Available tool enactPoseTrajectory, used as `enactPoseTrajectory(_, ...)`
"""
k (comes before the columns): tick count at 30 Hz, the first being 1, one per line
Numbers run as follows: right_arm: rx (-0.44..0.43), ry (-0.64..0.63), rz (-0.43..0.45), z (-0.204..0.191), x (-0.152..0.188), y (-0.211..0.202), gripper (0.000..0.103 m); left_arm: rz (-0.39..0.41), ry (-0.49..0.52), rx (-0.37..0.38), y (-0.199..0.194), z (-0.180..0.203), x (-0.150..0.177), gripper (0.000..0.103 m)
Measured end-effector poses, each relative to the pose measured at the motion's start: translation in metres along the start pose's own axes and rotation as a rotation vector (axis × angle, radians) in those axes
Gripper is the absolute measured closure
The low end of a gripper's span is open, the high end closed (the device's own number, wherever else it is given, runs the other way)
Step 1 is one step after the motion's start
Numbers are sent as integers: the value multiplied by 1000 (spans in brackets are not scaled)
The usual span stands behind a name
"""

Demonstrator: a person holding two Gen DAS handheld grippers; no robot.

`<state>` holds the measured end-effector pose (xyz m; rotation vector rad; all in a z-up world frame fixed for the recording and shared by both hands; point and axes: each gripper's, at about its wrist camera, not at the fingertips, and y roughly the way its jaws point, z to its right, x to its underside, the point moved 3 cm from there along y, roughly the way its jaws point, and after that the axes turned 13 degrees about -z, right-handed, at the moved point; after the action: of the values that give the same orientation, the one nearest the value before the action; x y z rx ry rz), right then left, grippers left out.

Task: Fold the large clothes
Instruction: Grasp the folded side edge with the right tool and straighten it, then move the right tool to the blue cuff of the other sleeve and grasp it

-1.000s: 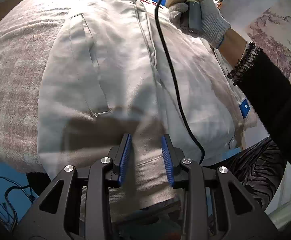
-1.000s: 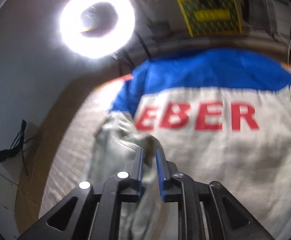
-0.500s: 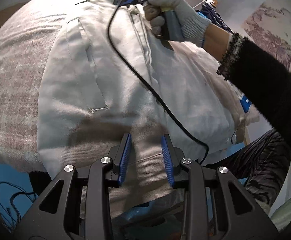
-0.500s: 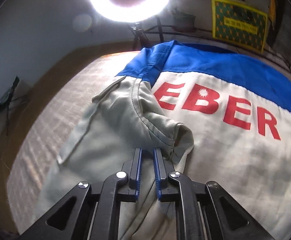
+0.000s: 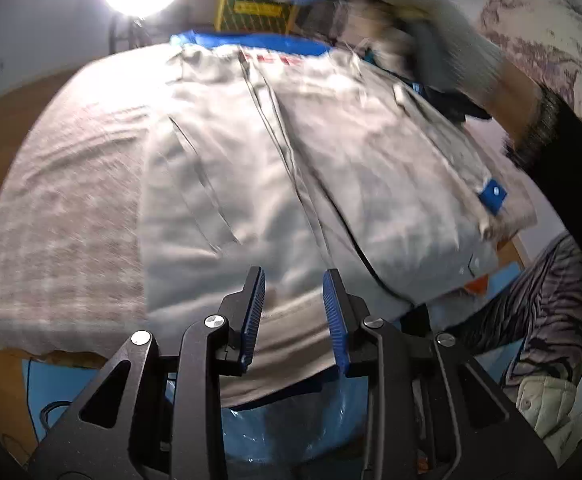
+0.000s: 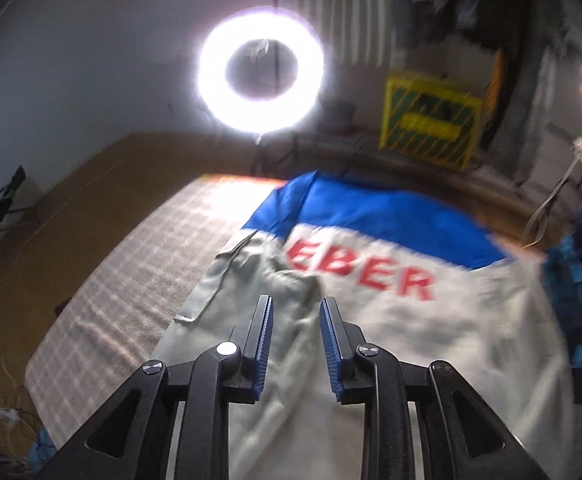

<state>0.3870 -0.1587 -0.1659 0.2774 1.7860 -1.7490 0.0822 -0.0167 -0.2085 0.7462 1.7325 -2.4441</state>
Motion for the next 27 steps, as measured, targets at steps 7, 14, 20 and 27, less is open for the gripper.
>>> enactPoseTrajectory(7, 124, -7, 87, 22, 43, -103, 68, 78, -52, 9, -23, -6, -6, 73)
enactPoseTrajectory(14, 203, 16, 112, 50, 100, -159, 67, 108, 23, 19, -27, 33, -22, 73)
enactPoseTrajectory(20, 272, 42, 111, 80, 139, -175, 65, 108, 80, 39, -18, 66, -39, 73)
enactPoseTrajectory(27, 270, 82, 91, 125, 182, -178, 47, 85, 134, 73, 7, 107, -64, 73)
